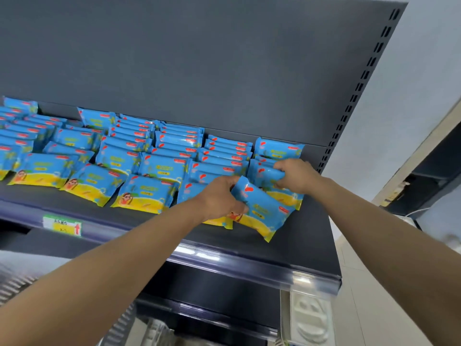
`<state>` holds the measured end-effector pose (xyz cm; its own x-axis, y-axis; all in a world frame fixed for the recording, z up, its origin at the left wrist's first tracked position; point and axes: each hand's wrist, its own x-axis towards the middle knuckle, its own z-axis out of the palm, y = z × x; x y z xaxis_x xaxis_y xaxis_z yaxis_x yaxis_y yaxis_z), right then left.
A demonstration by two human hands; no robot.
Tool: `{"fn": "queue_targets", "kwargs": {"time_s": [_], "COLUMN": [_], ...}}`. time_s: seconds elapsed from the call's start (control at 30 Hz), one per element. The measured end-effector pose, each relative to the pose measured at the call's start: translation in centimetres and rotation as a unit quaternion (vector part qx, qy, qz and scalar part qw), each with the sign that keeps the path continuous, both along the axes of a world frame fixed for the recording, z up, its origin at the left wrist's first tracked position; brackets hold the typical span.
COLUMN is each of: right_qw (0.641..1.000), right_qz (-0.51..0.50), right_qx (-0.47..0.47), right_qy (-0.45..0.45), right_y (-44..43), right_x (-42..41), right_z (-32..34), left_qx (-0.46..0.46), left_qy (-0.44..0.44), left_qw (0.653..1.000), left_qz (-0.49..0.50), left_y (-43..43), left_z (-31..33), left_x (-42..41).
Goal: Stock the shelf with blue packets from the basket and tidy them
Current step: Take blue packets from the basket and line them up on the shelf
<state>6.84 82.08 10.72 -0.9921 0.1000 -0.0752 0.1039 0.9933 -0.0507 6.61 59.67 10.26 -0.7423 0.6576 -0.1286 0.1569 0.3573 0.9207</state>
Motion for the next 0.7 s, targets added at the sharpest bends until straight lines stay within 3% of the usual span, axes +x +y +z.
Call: {"fn": "queue_targets", "kwargs": {"time_s": [0.17, 0.27, 0.33, 0.57, 0.7], "right_qw": [1.0, 0.998, 0.992, 0.985, 0.984], "right_qz": [-0.008, -0.025, -0.04, -0.055, -0.056], "right_qx": [0.001, -0.054, -0.097, -0.09, -0.096], "right_qy": [0.026, 0.035, 0.068, 0.138, 0.142], "right_y": [1.4, 2.0, 2.2, 2.2, 1.7], "right_x": [-0.6, -0.1, 0.4, 1.8, 2.1], "right_z": [-0.2, 0.0, 0.4, 2.1, 2.5], "left_qx": [-0.074, -0.212, -0.25, -0.294, -0.297], "left_qy": [0.066, 0.249, 0.315, 0.439, 0.463], "left_qw": [0.995, 0.945, 0.915, 0.848, 0.834], "left_qz": [0.024, 0.02, 0.008, 0.034, 0.035], "left_y": [2.7, 4.3, 5.1, 7.3, 7.4], "left_z": [-0.4, -1.3, -2.0, -3.1, -3.2], "left_x": [0.0, -0.3, -0.5, -1.8, -1.9]}}
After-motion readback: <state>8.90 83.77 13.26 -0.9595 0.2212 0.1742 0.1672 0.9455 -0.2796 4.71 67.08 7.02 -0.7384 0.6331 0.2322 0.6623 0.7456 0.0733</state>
